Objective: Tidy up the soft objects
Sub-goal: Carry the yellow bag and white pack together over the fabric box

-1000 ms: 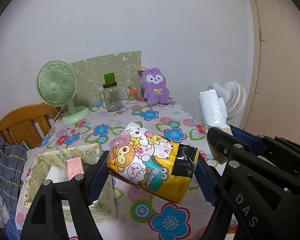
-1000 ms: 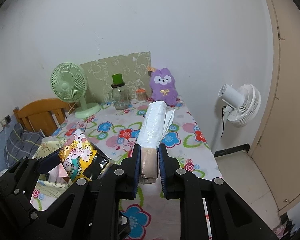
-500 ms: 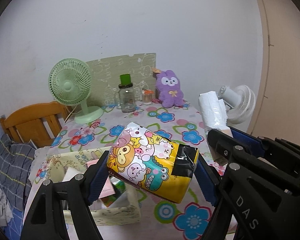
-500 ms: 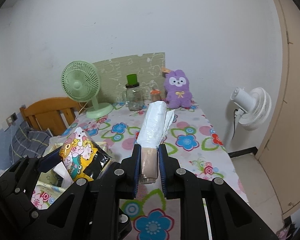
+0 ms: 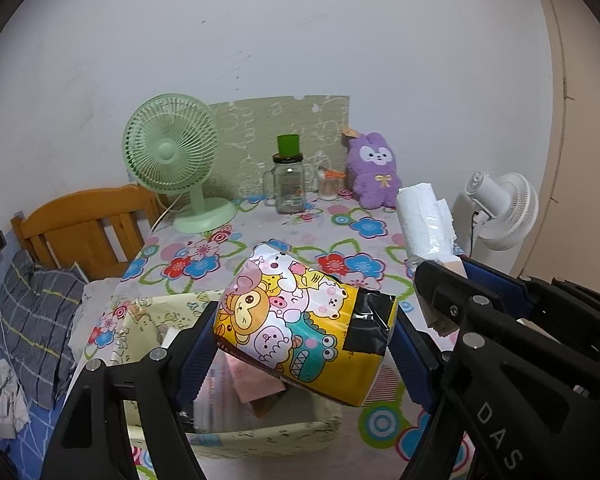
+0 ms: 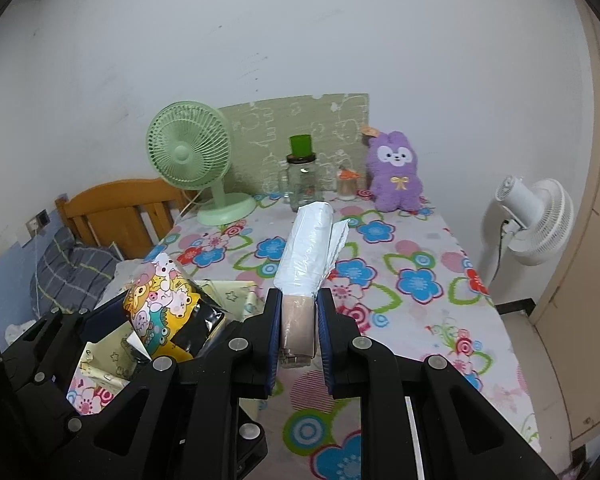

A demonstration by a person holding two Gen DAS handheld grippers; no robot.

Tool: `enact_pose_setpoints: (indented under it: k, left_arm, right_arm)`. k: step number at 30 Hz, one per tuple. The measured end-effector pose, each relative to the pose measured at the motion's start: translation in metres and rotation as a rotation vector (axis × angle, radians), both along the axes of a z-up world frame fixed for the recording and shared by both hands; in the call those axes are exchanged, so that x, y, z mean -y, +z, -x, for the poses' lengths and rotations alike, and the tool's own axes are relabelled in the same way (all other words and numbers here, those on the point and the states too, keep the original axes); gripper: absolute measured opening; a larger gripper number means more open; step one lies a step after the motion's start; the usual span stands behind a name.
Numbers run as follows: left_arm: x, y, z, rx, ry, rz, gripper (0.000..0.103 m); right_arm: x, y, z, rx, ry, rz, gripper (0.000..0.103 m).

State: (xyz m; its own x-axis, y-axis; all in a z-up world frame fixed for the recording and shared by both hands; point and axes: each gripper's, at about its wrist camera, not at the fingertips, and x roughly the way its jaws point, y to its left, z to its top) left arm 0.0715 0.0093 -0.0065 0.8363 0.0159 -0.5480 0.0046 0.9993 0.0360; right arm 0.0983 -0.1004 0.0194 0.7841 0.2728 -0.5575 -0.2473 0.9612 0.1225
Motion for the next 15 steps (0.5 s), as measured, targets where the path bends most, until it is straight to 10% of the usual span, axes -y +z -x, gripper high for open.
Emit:
enact_pose_setpoints:
  k: [15]
  left_arm:
    - [-0.048,-0.023,-0.016,-0.054,0.065,-0.002,0.081]
  right_arm:
    - [-0.051,-0.021,-0.018,-0.045,0.098,0.004,0.02]
